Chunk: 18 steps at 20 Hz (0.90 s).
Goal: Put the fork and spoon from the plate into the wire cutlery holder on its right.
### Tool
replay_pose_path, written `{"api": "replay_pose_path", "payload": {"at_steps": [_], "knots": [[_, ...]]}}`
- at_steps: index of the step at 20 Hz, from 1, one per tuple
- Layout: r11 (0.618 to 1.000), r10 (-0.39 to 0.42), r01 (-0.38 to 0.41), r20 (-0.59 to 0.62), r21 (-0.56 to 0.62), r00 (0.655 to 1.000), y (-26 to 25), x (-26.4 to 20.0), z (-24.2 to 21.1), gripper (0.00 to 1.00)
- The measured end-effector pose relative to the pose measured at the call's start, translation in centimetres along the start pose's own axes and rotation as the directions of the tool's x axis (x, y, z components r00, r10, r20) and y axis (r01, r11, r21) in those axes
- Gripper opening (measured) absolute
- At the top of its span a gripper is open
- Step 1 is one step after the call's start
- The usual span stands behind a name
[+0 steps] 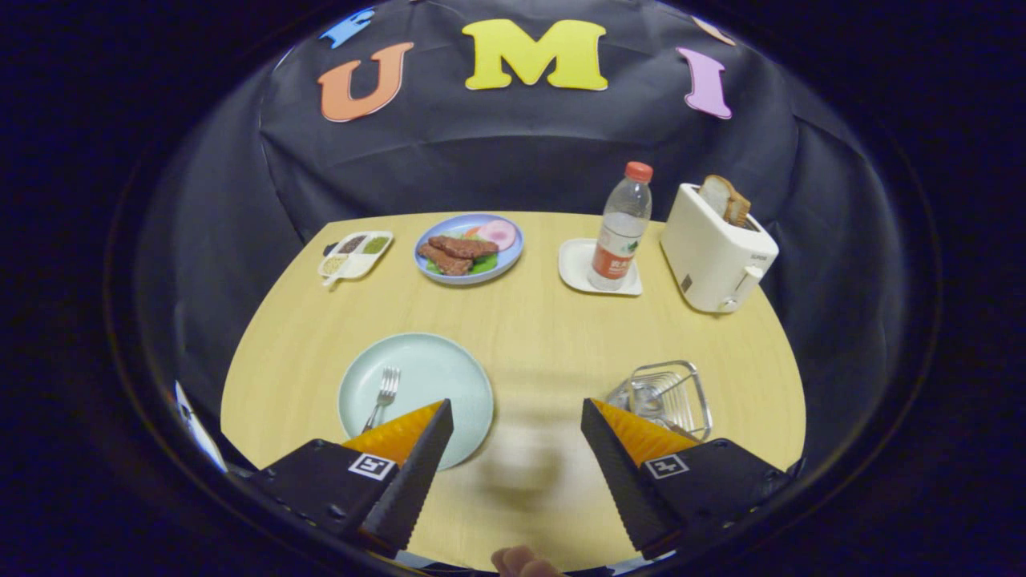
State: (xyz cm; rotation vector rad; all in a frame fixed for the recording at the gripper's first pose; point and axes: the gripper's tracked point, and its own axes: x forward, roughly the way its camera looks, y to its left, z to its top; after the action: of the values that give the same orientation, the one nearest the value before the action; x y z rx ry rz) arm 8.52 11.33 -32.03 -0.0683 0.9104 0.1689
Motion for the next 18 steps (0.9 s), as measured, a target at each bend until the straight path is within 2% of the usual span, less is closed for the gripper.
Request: {"api": "replay_pose_path", "payload": {"at_steps": [9, 15, 17, 18], "knots": [[0.997, 0.075, -0.075, -0.075, -0.004, 0.994, 10.7, 2.2, -3.9, 0.95], [0.999, 0.025, -0.021, -0.112, 0.037, 0.993, 14.0, 4.9, -6.0, 0.87], [0.999, 0.008, -0.002, -0.13, 0.046, 0.992, 14.8, 6.0, -6.7, 0.83], [0.999, -0.004, 0.01, -0.132, 0.04, 0.991, 15.0, 6.2, -7.0, 0.78]]}}
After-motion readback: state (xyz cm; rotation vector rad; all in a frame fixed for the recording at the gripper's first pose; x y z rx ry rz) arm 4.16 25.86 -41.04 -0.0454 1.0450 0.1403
